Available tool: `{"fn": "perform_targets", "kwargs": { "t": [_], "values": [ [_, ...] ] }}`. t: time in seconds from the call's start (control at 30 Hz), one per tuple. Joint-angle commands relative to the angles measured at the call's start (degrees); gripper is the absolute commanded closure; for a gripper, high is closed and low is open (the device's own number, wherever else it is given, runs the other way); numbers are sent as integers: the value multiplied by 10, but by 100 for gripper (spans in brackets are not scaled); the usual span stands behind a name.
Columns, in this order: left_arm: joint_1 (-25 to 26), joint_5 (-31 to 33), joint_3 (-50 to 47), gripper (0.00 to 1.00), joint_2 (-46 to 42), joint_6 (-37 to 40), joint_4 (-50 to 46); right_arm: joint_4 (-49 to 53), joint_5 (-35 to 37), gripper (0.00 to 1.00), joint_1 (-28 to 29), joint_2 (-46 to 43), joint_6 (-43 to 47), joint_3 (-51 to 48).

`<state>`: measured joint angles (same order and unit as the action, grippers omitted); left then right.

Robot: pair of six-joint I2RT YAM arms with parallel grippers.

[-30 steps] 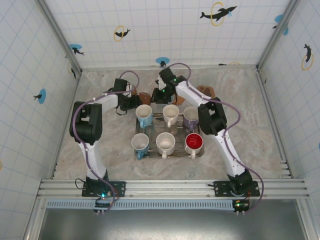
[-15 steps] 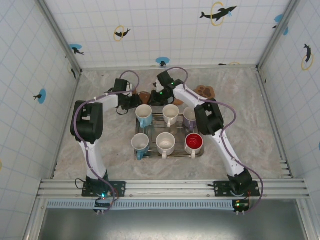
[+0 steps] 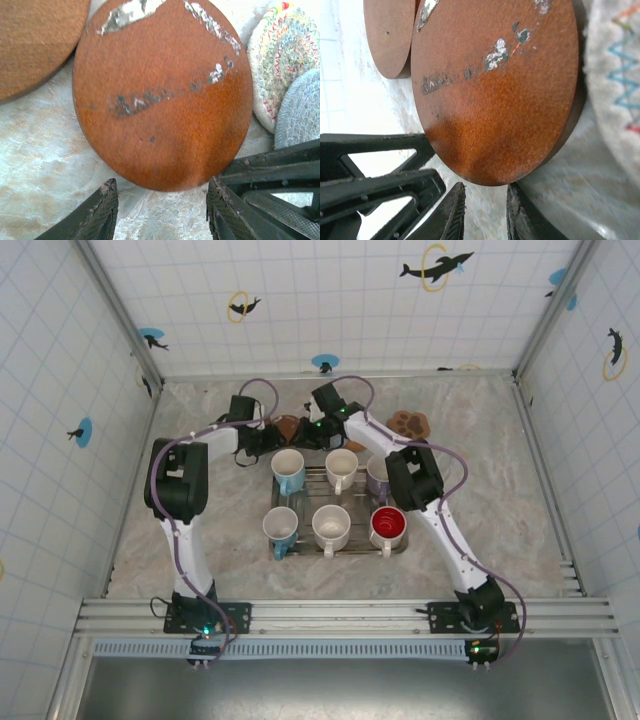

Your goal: Place the cup by the coaster

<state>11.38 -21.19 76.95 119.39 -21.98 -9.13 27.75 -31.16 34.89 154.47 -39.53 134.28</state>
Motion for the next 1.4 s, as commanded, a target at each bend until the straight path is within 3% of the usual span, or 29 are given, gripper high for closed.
{"fn": "perform_targets", "kwargs": {
  "t": [0.0,0.77,1.37],
  "values": [
    [-9,5,5,51,25,-16,-19,-22,4,73,3,29,-24,34],
    [-20,15,16,50,-31,-15,-31,-91,9,73,-5,51,-85,63],
    [-18,19,42,49,-159,-6,-54,-87,-38,57,-26,-67,-49,63]
  ]
}}
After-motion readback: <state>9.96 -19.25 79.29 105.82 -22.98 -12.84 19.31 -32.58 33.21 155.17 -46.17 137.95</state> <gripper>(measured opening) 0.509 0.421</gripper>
